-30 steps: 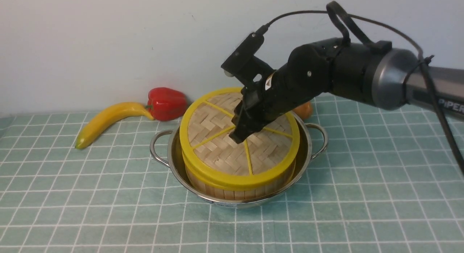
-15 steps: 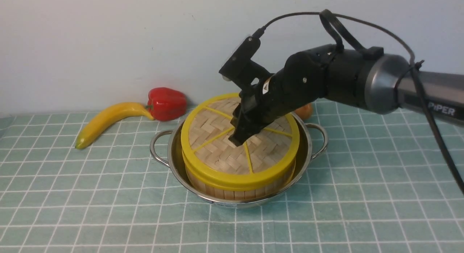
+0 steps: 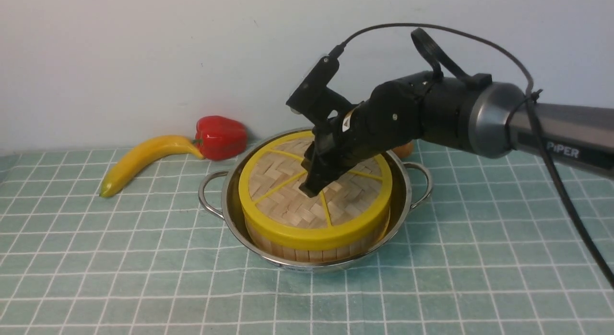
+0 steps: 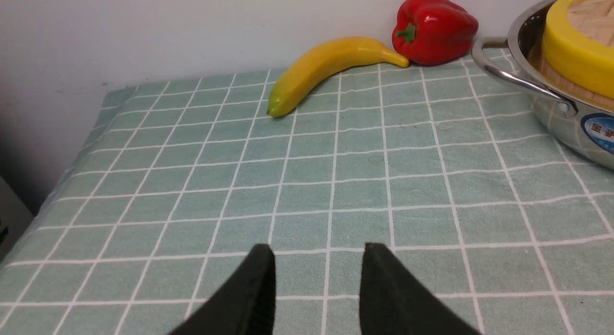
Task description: Place the steamer in the pot on the blue tablecloth, and put the lid on the steamer.
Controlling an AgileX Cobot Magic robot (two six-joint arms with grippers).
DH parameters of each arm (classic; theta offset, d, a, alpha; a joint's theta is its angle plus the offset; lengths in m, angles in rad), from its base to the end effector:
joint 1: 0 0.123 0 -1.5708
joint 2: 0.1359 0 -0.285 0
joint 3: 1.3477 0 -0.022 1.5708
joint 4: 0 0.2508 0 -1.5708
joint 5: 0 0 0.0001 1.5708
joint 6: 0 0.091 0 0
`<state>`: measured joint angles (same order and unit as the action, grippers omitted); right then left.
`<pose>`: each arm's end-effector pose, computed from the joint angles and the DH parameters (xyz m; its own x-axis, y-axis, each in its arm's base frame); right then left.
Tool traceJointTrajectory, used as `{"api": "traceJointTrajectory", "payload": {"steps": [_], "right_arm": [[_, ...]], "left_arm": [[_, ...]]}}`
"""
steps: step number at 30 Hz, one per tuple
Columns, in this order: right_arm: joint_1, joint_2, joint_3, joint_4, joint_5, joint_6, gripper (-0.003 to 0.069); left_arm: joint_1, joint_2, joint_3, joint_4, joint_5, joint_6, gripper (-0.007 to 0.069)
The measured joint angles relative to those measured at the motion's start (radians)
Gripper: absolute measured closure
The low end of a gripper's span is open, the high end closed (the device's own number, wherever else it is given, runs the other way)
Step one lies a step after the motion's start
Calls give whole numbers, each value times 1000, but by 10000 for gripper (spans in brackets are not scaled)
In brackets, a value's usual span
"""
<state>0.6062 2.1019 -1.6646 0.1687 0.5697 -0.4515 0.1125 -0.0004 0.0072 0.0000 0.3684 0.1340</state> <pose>0.3855 0.2773 0.2098 -0.4333 -0.6690 -0.6040 -0.7817 0.6125 -0.1176 0.0527 0.0060 0.1776 -0.2947 0.1012 -0.9502 -0.0735 0.9890 0.1281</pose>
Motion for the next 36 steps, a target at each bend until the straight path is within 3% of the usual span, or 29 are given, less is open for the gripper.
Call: {"api": "traceJointTrajectory", "payload": {"steps": [5, 10, 11, 13, 16, 19, 22, 23, 25, 36], "right_arm": [[0, 3, -1, -13, -16, 7, 498], [0, -23, -1, -23, 22, 51, 356], [0, -41, -1, -31, 45, 71, 278], [0, -70, -1, -41, 70, 86, 209], [0, -135, -1, -44, 100, 93, 164], [0, -199, -1, -45, 114, 111, 220], [-1, -335, 0, -46, 117, 181, 537], [-1, -342, 0, -46, 116, 189, 552], [-7, -421, 0, -46, 99, 236, 658], [-11, -533, 0, -45, 33, 306, 670]], "left_arm": [[0, 0, 0, 0, 0, 0, 382], [0, 0, 0, 0, 0, 0, 382], [0, 0, 0, 0, 0, 0, 382], [0, 0, 0, 0, 0, 0, 382], [0, 0, 0, 0, 0, 0, 382], [0, 0, 0, 0, 0, 0, 382], [0, 0, 0, 0, 0, 0, 382], [0, 0, 0, 0, 0, 0, 382], [0, 0, 0, 0, 0, 0, 382], [0, 0, 0, 0, 0, 0, 382]]}}
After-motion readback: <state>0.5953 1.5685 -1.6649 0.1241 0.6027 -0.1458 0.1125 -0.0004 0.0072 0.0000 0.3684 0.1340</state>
